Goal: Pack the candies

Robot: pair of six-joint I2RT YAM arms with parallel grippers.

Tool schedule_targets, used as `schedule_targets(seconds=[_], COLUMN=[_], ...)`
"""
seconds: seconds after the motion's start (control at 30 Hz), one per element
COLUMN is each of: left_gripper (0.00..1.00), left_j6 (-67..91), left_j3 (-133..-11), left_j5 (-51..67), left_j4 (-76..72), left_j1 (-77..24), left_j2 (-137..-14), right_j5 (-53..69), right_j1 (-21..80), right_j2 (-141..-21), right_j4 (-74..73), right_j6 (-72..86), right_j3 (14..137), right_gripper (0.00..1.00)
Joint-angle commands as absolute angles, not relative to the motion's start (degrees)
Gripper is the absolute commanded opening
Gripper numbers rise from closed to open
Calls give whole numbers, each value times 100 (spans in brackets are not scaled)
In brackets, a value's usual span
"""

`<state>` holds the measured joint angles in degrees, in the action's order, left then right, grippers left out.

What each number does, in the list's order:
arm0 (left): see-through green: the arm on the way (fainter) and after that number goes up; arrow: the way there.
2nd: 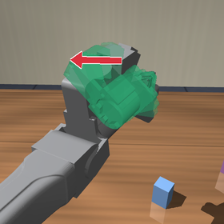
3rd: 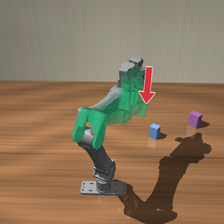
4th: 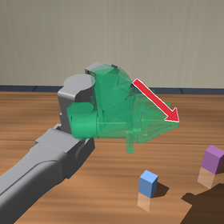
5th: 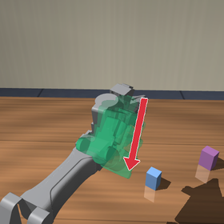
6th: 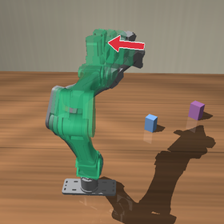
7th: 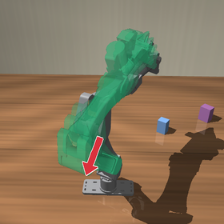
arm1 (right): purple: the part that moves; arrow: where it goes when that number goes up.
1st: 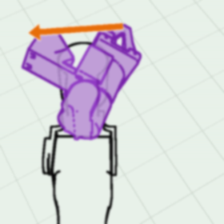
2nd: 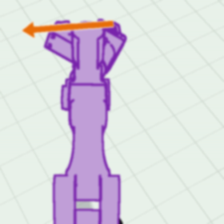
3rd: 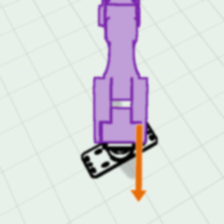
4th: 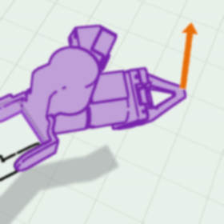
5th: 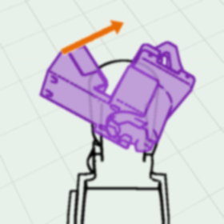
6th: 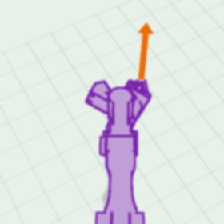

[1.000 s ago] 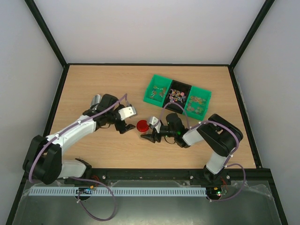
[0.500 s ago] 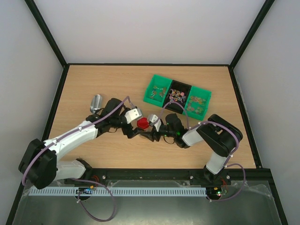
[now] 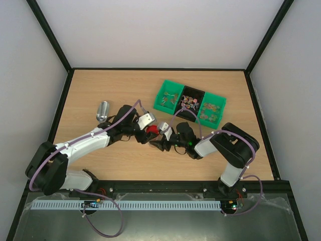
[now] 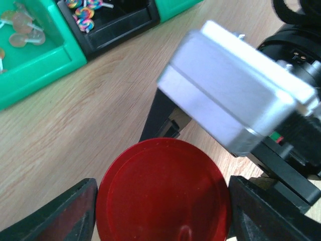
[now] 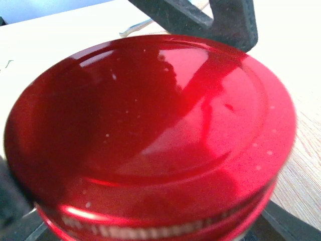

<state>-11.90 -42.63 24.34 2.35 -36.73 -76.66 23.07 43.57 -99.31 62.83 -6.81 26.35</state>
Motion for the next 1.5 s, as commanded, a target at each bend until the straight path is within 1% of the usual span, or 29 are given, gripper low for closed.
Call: schedule_targets(seconds=[0.0, 0.2, 0.3, 0.4, 0.5, 0.67, 0.73, 0.77, 0.87, 0.93, 0.97, 1.07, 1.1, 1.2, 1.4, 1.47], left_gripper=[69, 59, 56, 55, 55, 57, 60, 66, 87, 97, 99, 99, 99, 99, 97, 97], left_j6=[-1482, -3193, -3940, -5070, -6121, -7278, -7434, -7423, -6976, -6547, -6210, -4914, -4125, -2816, -1434, -1180], left_j3=[-4211, -4343, -4438, -4729, -5133, -5877, -6071, -6137, -6140, -5965, -5806, -5087, -4785, -4108, -3954, -3919], left_j5=[2619, 3165, 3438, 3796, 3902, 3789, 3668, 3667, 3805, 3918, 3934, 3830, 3542, 2760, 1843, 1699], left_j4=[116, 1153, 1662, 2452, 3299, 4126, 4209, 4198, 4065, 3974, 3839, 2902, 2396, 1272, 339, 93], left_j1=[-3705, -3681, -3599, -3529, -3459, -3353, -3345, -3322, -3188, -3120, -3100, -3096, -3135, -3314, -3595, -3660], left_j2=[-7680, -7734, -7768, -7964, -8311, -8896, -8994, -8988, -8761, -8496, -8314, -7570, -7318, -6849, -7074, -7171], right_j5=[2395, 2833, 3081, 3369, 3567, 3588, 3505, 3415, 3011, 2778, 2670, 2434, 2343, 2119, 2004, 1937], right_j1=[4394, 4393, 4395, 4394, 4395, 4392, 4390, 4394, 4395, 4390, 4394, 4395, 4390, 4395, 4437, 4456], right_j2=[-9951, -9897, -9897, -9896, -9878, -9864, -9862, -9861, -9871, -9883, -9889, -9904, -9910, -9935, -10021, -10020], right_j4=[6292, 6426, 6406, 6336, 6281, 6232, 6217, 6222, 6248, 6277, 6300, 6353, 6366, 6404, 6473, 6486], right_j6=[-681, -718, -912, -1227, -1481, -1595, -1543, -1496, -1255, -1066, -969, -777, -724, -669, -583, -594], right_j3=[2648, 2637, 2624, 2596, 2564, 2533, 2533, 2539, 2559, 2567, 2570, 2567, 2571, 2560, 2593, 2597], right_gripper=[32, 32, 32, 32, 32, 31, 31, 31, 31, 30, 30, 30, 30, 29, 30, 30])
